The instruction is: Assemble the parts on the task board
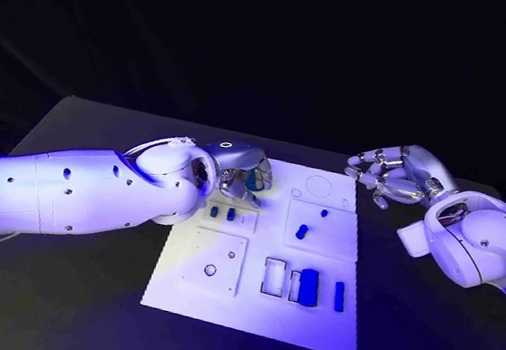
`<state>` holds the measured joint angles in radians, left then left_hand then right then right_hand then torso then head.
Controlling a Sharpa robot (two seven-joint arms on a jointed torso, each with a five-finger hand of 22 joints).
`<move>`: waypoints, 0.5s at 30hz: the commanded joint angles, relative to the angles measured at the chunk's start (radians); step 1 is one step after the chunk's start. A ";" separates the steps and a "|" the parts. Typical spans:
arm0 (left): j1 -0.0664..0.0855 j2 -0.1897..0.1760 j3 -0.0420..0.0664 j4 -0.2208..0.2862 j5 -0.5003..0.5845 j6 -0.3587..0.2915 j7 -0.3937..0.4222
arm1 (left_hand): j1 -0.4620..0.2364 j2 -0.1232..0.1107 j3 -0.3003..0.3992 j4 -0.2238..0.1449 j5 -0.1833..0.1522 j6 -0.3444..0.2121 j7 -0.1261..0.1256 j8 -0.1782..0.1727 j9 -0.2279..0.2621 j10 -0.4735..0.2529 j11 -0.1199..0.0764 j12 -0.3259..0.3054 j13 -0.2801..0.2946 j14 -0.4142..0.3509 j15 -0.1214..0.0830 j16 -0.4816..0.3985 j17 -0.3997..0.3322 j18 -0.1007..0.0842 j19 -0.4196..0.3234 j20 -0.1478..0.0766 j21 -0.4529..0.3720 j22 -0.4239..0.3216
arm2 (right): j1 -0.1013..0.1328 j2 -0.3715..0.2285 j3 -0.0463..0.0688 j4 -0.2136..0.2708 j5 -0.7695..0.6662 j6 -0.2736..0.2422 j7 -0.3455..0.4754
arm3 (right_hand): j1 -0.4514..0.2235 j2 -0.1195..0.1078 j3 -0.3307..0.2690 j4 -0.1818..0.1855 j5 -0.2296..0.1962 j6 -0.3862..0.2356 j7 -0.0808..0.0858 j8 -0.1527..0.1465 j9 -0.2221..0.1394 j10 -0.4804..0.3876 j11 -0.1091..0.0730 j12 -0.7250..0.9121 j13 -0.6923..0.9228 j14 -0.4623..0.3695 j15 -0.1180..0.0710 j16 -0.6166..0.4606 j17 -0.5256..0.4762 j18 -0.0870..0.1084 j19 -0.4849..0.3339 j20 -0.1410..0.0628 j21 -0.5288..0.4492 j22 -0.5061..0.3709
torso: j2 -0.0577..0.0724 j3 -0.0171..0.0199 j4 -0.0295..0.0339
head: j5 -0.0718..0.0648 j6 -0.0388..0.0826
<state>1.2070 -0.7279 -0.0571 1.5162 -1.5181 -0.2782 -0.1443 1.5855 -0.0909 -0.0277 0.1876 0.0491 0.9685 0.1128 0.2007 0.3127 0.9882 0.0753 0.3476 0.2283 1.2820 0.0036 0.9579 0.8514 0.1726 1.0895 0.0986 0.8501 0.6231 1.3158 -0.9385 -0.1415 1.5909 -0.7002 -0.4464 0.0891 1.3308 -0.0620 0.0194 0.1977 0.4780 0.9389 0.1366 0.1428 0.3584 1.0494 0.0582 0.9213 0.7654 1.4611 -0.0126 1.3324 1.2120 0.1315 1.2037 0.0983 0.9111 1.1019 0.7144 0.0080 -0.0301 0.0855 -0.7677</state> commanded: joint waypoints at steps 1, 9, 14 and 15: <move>-0.001 0.012 0.000 -0.014 -0.082 0.056 -0.022 | 0.008 0.001 -0.001 0.009 -0.001 0.017 0.002 -0.011 -0.015 0.024 0.000 -0.019 -0.018 0.023 0.001 0.050 0.033 -0.009 0.036 0.001 0.070 0.081 | -0.001 0.000 0.000 0.000 -0.010 0.015 0.010 | 0.005 -0.001 -0.004 0.004 0.003 0.001 0.005 0.001 0.002 -0.005 -0.001 -0.005 -0.001 -0.001 -0.001 -0.006 -0.001 0.012 -0.004 -0.002 -0.004 0.000 | 0.000 -0.0001 0.0008 | -0.001 -0.002; -0.002 0.042 0.000 -0.049 -0.088 0.101 -0.061 | 0.021 0.011 0.001 0.024 0.000 0.051 -0.001 -0.037 -0.047 0.068 -0.004 -0.070 -0.057 0.082 -0.004 0.176 0.124 -0.028 0.091 0.000 0.200 0.229 | -0.001 0.003 0.000 0.001 -0.010 0.017 0.009 | 0.008 0.000 -0.005 0.005 0.018 0.000 0.005 0.001 0.002 -0.003 -0.001 -0.007 -0.008 0.000 -0.001 -0.008 -0.001 0.012 -0.002 -0.002 -0.006 -0.001 | 0.000 0.0005 -0.0012 | -0.001 -0.005; -0.004 0.056 0.000 -0.070 -0.087 0.120 -0.069 | 0.038 0.020 0.020 0.028 0.000 0.065 -0.001 -0.044 -0.055 0.088 -0.004 -0.085 -0.068 0.096 -0.004 0.208 0.148 -0.034 0.108 -0.002 0.237 0.271 | -0.001 0.002 0.000 0.002 -0.009 0.016 0.009 | 0.008 0.000 -0.005 0.006 0.019 0.000 0.005 0.001 0.002 -0.003 -0.001 -0.007 -0.008 0.000 -0.001 -0.008 -0.001 0.012 -0.001 -0.002 -0.006 -0.001 | 0.001 0.0002 -0.0008 | -0.003 -0.007; -0.005 0.057 0.000 -0.072 -0.087 0.121 -0.069 | 0.040 0.020 0.023 0.030 0.000 0.068 -0.001 -0.044 -0.056 0.092 -0.004 -0.087 -0.070 0.098 -0.004 0.213 0.150 -0.035 0.110 -0.002 0.243 0.278 | -0.001 0.002 0.000 0.002 -0.008 0.016 0.009 | 0.008 0.000 -0.005 0.006 0.019 0.000 0.005 0.001 0.002 -0.003 -0.001 -0.007 -0.008 0.000 -0.001 -0.008 -0.001 0.012 -0.001 -0.002 -0.006 -0.001 | 0.000 0.0002 -0.0003 | -0.004 -0.008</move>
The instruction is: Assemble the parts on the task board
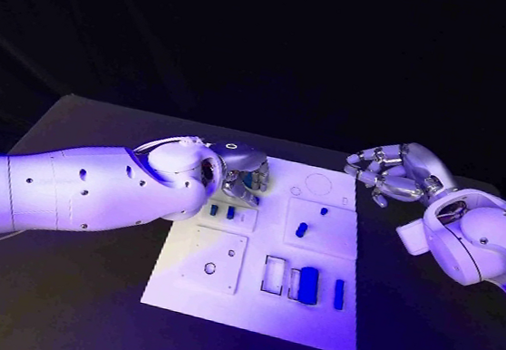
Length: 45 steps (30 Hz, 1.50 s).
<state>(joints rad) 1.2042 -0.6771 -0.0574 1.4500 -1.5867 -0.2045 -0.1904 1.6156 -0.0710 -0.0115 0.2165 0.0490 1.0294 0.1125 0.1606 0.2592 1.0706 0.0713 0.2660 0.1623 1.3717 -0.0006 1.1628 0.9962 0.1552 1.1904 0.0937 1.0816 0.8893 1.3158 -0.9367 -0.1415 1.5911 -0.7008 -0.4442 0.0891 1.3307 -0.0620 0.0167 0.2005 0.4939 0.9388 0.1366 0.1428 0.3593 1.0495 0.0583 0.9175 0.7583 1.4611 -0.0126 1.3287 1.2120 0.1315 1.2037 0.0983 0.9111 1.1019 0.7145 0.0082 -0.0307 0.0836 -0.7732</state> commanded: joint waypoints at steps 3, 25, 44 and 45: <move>-0.006 0.012 0.001 -0.012 -0.017 0.048 -0.022 | 0.016 0.002 0.017 0.005 0.000 0.018 -0.001 -0.006 -0.006 0.026 0.000 -0.012 -0.008 0.013 -0.001 0.022 0.015 -0.021 0.017 0.002 0.030 0.035 | -0.001 0.000 0.000 0.002 -0.006 0.014 0.009 | 0.008 0.000 -0.002 0.003 0.003 0.000 0.005 0.001 0.001 -0.003 -0.001 -0.004 -0.001 0.000 -0.001 -0.004 -0.001 0.012 -0.002 -0.002 -0.006 -0.001 | 0.000 0.0000 0.0003 | -0.003 -0.002; -0.011 0.035 0.001 -0.034 -0.015 0.047 -0.028 | 0.038 -0.051 0.156 0.057 0.000 0.066 0.003 -0.039 -0.037 0.101 -0.006 -0.086 -0.043 0.032 -0.006 0.081 0.041 -0.033 0.037 -0.002 0.112 0.130 | -0.001 0.001 0.000 0.005 -0.005 0.015 0.010 | 0.009 0.000 -0.002 0.004 0.007 0.000 0.005 0.001 0.001 -0.001 -0.001 -0.002 0.000 0.000 -0.001 -0.004 0.000 0.012 0.000 -0.003 -0.005 0.000 | -0.001 0.0009 -0.0003 | -0.004 -0.006; -0.014 0.045 0.001 -0.042 0.002 0.080 -0.031 | 0.030 -0.071 0.200 0.063 0.000 0.070 0.008 -0.050 -0.045 0.111 -0.004 -0.105 -0.049 0.036 -0.005 0.093 0.043 -0.036 0.042 -0.001 0.128 0.150 | -0.001 0.001 0.000 0.006 -0.005 0.017 0.011 | 0.009 0.000 -0.002 0.004 0.009 0.001 0.005 0.002 0.002 0.002 -0.002 0.001 0.002 0.001 -0.001 -0.003 0.001 0.012 0.000 -0.003 -0.005 0.000 | 0.000 0.0002 -0.0005 | -0.007 -0.009; -0.015 0.046 0.001 -0.044 0.003 0.084 -0.032 | 0.029 -0.073 0.203 0.064 0.000 0.069 0.009 -0.052 -0.046 0.110 -0.003 -0.108 -0.049 0.036 -0.004 0.093 0.042 -0.036 0.042 -0.001 0.128 0.150 | -0.001 0.001 0.000 0.006 -0.005 0.017 0.011 | 0.009 0.000 -0.002 0.004 0.009 0.001 0.005 0.002 0.002 0.002 -0.002 0.001 0.002 0.001 -0.001 -0.003 0.001 0.012 0.000 -0.003 -0.005 0.000 | -0.001 0.0003 -0.0004 | -0.008 -0.010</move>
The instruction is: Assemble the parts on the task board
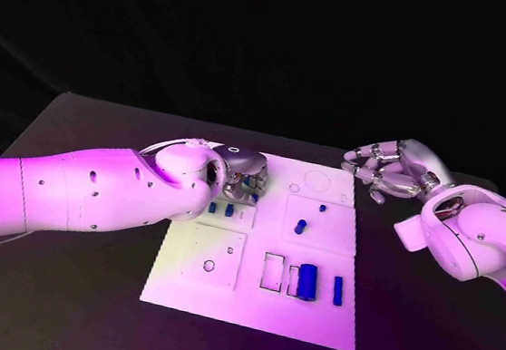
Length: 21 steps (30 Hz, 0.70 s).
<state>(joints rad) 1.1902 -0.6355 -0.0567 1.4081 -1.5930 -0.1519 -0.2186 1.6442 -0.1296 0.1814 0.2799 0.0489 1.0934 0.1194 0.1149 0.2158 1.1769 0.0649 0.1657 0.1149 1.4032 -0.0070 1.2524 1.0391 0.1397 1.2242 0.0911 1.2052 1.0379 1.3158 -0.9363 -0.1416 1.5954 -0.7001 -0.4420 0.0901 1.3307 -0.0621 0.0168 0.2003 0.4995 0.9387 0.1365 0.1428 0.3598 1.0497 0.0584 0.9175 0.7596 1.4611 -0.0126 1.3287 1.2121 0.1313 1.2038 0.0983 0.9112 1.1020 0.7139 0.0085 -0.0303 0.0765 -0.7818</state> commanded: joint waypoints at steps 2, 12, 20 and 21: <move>-0.001 0.006 0.001 -0.003 0.010 0.035 -0.006 | -0.001 -0.016 0.014 0.001 0.000 0.003 0.003 -0.009 -0.003 0.003 0.004 -0.010 -0.003 0.004 0.003 0.004 -0.002 -0.020 0.008 0.002 0.005 0.002 | 0.000 0.000 0.000 0.002 -0.006 0.014 0.009 | 0.009 0.000 -0.002 0.004 0.003 0.001 0.005 0.002 0.001 0.002 -0.002 0.001 0.001 0.001 -0.001 -0.004 0.001 0.012 0.000 -0.003 -0.005 0.000 | 0.000 -0.0003 -0.0009 | -0.002 -0.002; -0.004 0.010 0.001 -0.007 0.010 0.061 -0.020 | -0.001 -0.014 0.057 -0.003 0.000 0.014 0.009 -0.014 -0.007 0.014 0.006 -0.023 -0.005 0.006 0.005 0.011 -0.003 -0.022 0.012 0.005 0.016 0.016 | 0.000 0.000 0.000 0.003 -0.006 0.015 0.009 | 0.009 0.000 -0.002 0.004 0.003 0.001 0.005 0.002 0.001 0.002 -0.002 0.001 0.001 0.001 -0.001 -0.004 0.001 0.012 0.000 -0.003 -0.005 0.000 | 0.000 -0.0002 0.0000 | -0.004 -0.005; -0.004 0.010 0.001 -0.007 0.014 0.063 -0.021 | 0.000 -0.010 0.104 -0.017 0.000 0.036 0.007 -0.017 -0.009 0.036 0.002 -0.035 -0.006 0.011 0.002 0.019 -0.001 -0.025 0.021 0.005 0.030 0.034 | -0.001 0.001 0.000 0.001 -0.006 0.015 0.010 | 0.010 0.000 -0.002 0.004 0.004 0.002 0.004 0.002 0.002 0.006 -0.002 0.004 0.004 0.001 -0.001 -0.003 0.002 0.012 0.001 -0.003 -0.005 0.000 | -0.001 -0.0001 -0.0002 | -0.004 -0.006; -0.004 0.009 0.001 -0.007 0.016 0.060 -0.020 | 0.000 -0.010 0.108 -0.019 0.000 0.038 0.007 -0.017 -0.009 0.038 0.002 -0.037 -0.006 0.012 0.001 0.020 0.000 -0.025 0.022 0.005 0.031 0.035 | -0.001 0.001 0.000 0.001 -0.006 0.015 0.010 | 0.010 0.000 -0.002 0.004 0.004 0.002 0.004 0.002 0.002 0.006 -0.002 0.004 0.004 0.001 -0.001 -0.003 0.002 0.012 0.001 -0.003 -0.005 0.000 | -0.001 0.0000 -0.0003 | -0.004 -0.006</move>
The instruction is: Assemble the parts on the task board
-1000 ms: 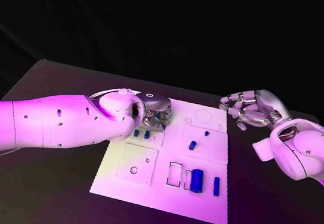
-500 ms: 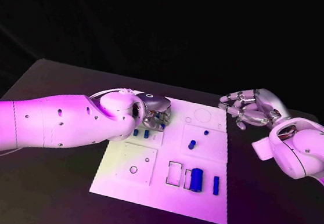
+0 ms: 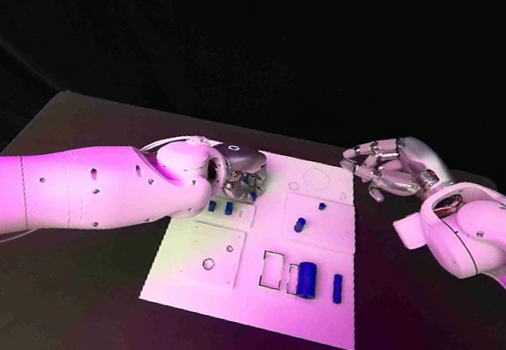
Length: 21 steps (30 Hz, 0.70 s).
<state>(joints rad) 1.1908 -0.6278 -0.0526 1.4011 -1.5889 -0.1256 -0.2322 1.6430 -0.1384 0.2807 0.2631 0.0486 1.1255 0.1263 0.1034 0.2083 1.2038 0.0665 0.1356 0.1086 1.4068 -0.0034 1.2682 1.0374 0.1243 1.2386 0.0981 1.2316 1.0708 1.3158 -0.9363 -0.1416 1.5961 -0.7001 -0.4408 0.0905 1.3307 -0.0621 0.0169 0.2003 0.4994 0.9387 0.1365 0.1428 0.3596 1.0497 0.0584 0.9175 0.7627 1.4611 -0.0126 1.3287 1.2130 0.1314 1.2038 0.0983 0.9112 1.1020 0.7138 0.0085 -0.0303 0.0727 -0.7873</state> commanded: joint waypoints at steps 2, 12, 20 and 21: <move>-0.005 0.001 -0.003 0.001 0.018 0.027 -0.002 | 0.002 -0.002 0.021 -0.009 0.001 0.010 -0.001 -0.007 -0.002 0.016 -0.001 -0.010 0.001 0.010 -0.003 0.007 0.003 -0.011 0.011 -0.003 0.009 0.008 | -0.001 0.001 0.000 0.001 -0.006 0.013 0.010 | 0.010 0.000 -0.002 0.004 0.004 0.002 0.004 0.002 0.002 0.006 -0.002 0.004 0.001 0.001 -0.001 -0.003 0.001 0.012 0.001 -0.003 -0.005 0.000 | -0.001 -0.0001 0.0001 | 0.000 0.001; -0.007 -0.006 0.000 0.006 0.062 -0.018 0.021 | -0.005 -0.012 0.030 -0.015 0.000 0.013 0.001 -0.010 -0.003 0.021 0.000 -0.015 0.001 0.011 -0.004 0.008 0.000 -0.012 0.016 -0.004 0.016 0.017 | -0.001 0.002 0.000 0.000 -0.006 0.011 0.011 | 0.010 0.000 -0.002 0.004 0.004 0.002 0.004 0.002 0.002 0.006 -0.002 0.004 0.001 0.001 -0.001 -0.003 0.001 0.012 0.001 -0.003 -0.005 0.000 | -0.001 -0.0007 0.0007 | -0.001 0.005; -0.008 -0.028 0.009 0.029 0.111 -0.075 0.031 | -0.030 -0.027 0.034 -0.009 0.000 0.015 0.000 -0.015 -0.005 0.026 0.000 -0.021 0.001 0.013 -0.003 0.010 -0.002 -0.013 0.020 -0.005 0.021 0.023 | -0.003 0.003 0.000 -0.003 -0.006 0.006 0.014 | 0.010 0.001 -0.003 0.005 0.005 0.002 0.004 0.003 0.002 0.007 -0.002 0.005 0.001 0.001 -0.002 -0.004 -0.001 0.012 0.000 -0.003 -0.009 -0.002 | -0.002 -0.0010 0.0018 | -0.001 0.011; -0.008 -0.031 0.011 0.031 0.116 -0.080 0.033 | -0.030 -0.027 0.034 -0.009 0.000 0.015 0.000 -0.015 -0.005 0.026 0.000 -0.021 0.001 0.013 -0.003 0.010 -0.002 -0.013 0.020 -0.005 0.021 0.024 | -0.003 0.003 0.000 -0.003 -0.006 0.006 0.014 | 0.010 0.001 -0.003 0.005 0.005 0.002 0.004 0.003 0.002 0.007 -0.002 0.005 0.001 0.001 -0.002 -0.004 -0.001 0.012 0.000 -0.003 -0.009 -0.002 | -0.001 -0.0011 0.0015 | 0.000 0.012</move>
<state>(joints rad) 1.1823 -0.6585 -0.0426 1.4272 -1.5159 -0.1656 -0.2192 1.6203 -0.1610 0.3121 0.2538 0.0485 1.1327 0.1265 0.0944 0.2039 1.2220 0.0660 0.1191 0.1108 1.4140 -0.0034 1.2724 1.0349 0.1245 1.2528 0.0910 1.2473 1.0936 1.3136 -0.9342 -0.1416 1.5933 -0.7001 -0.4414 0.0928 1.3307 -0.0621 0.0169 0.2003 0.4994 0.9387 0.1365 0.1428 0.3603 1.0497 0.0584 0.9175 0.7626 1.4611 -0.0126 1.3287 1.2128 0.1313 1.2039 0.0983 0.9060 1.1020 0.7122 0.0080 -0.0295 0.0715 -0.7776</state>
